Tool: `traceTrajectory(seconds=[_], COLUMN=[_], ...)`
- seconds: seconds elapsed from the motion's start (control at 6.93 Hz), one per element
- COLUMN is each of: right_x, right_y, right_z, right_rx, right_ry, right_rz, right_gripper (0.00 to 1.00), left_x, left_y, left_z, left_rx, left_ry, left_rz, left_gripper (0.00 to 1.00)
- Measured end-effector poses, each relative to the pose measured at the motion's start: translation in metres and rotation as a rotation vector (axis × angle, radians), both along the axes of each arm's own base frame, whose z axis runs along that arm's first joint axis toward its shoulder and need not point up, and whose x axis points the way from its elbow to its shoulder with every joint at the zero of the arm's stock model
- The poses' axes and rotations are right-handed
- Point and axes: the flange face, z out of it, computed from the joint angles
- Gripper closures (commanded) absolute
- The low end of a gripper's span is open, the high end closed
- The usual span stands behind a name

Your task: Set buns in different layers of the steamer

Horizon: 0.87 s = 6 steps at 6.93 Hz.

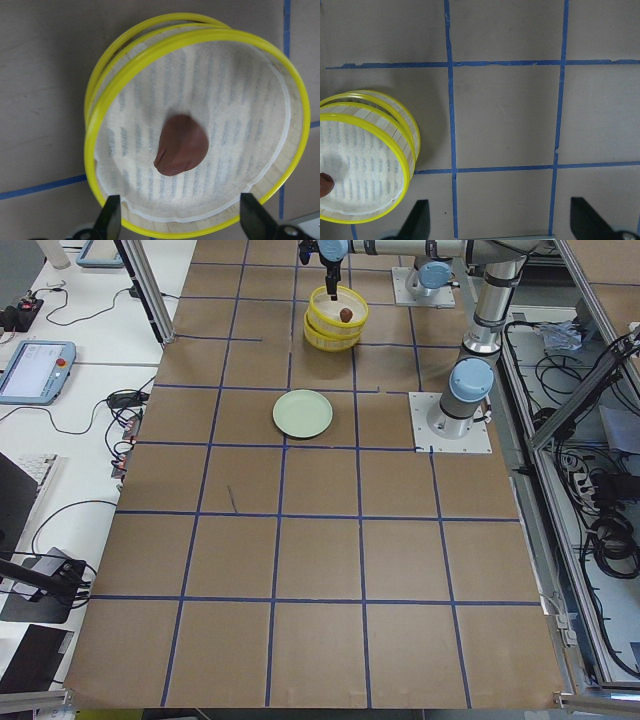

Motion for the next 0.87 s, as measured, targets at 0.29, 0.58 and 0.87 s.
traceTrajectory(seconds=[0.29, 0.58, 0.87], right_x=[0.001, 0.004, 0.004], right_y=[0.000, 0.001, 0.002], right_z=[-0.001, -0.007, -0.008], right_rx=[0.002, 0.011, 0.014], right_ry=[0.000, 0.000, -0.001], right_rz=[0.000, 0.002, 0.003], right_gripper=[0.00, 0.00, 0.00], left_x=[0.075, 0.147, 0.202], left_y=[-0.026, -0.042, -0.052], left_z=[0.057, 0.101, 0.118], left_rx=[-0.026, -0.083, -0.127], left_ry=[-0.084, -0.077, -0.069], left_rz=[0.057, 0.040, 0.058], left_gripper=[0.00, 0.02, 0.02])
